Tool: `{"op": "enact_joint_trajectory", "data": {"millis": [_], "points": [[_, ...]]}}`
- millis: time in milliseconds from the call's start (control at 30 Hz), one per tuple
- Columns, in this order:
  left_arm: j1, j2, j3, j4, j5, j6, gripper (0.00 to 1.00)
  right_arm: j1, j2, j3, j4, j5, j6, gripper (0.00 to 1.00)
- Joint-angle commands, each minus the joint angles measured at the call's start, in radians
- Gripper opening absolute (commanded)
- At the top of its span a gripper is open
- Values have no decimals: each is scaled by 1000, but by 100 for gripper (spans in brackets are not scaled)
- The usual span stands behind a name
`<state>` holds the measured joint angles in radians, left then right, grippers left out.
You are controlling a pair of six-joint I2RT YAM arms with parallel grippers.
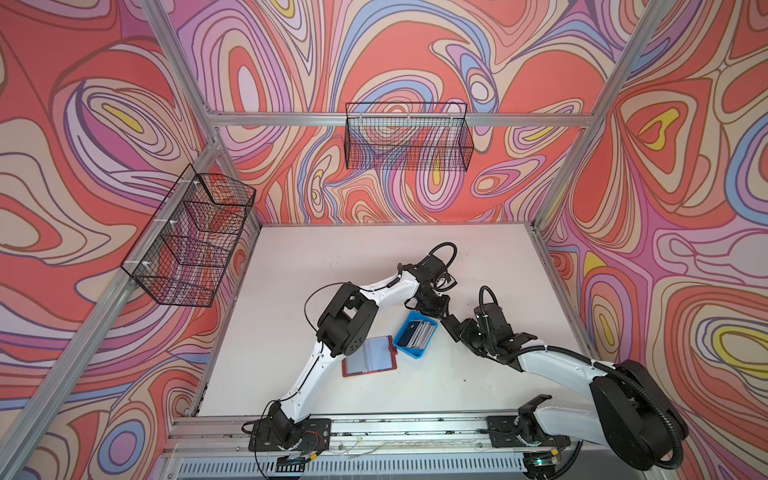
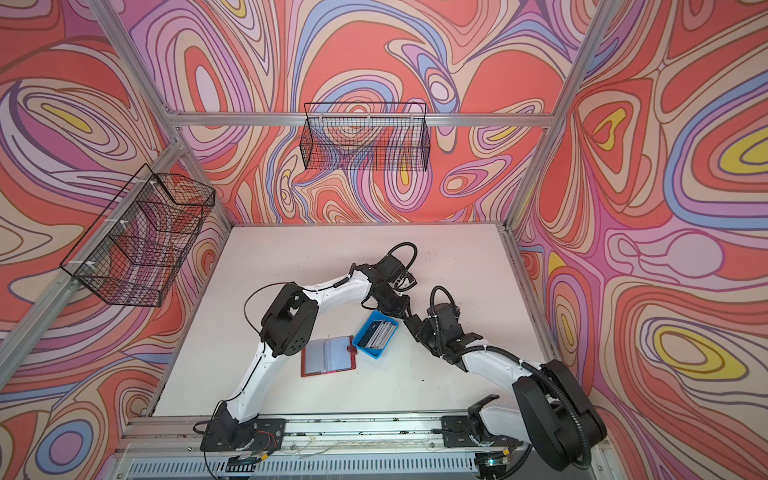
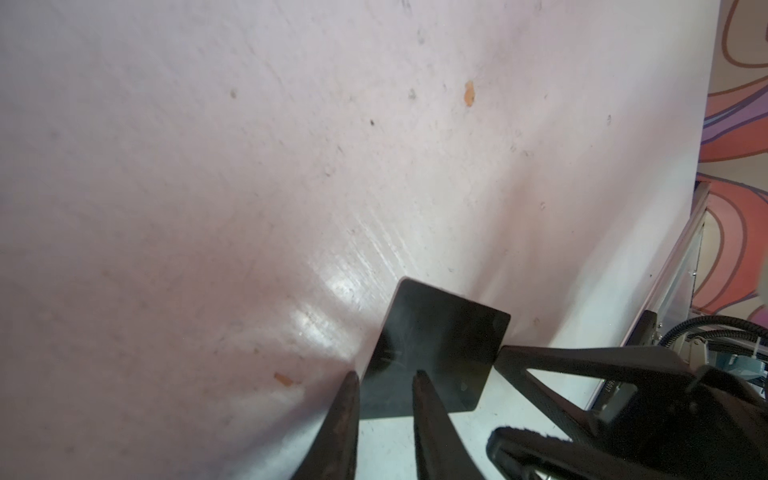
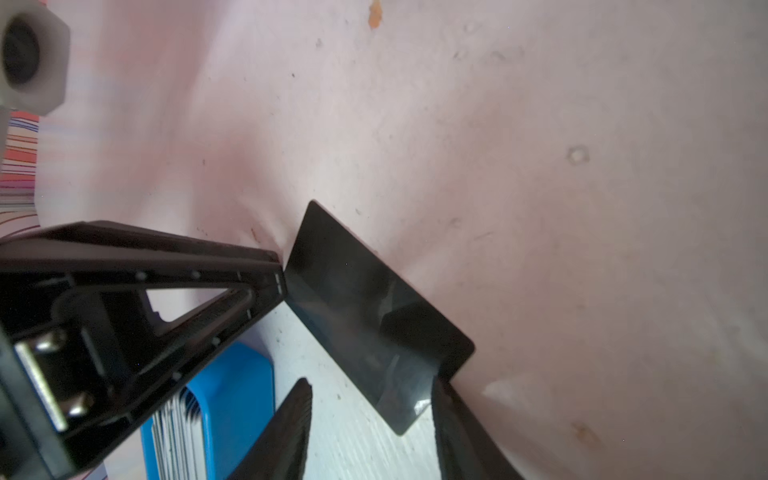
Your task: Put the credit cards into the card holder
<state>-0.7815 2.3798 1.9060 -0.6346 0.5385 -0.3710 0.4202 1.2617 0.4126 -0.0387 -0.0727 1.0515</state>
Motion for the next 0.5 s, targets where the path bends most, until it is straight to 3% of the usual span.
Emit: {"op": "enact_joint_trajectory", "data": {"millis": [0,467], "points": [[-12,13,-26,-63,-25,3,26,0,45,-40,38,-30,45,50],[-19,1,-55,-57,-26,7,25,-1,-50,-80,242,-67,82,48]]}}
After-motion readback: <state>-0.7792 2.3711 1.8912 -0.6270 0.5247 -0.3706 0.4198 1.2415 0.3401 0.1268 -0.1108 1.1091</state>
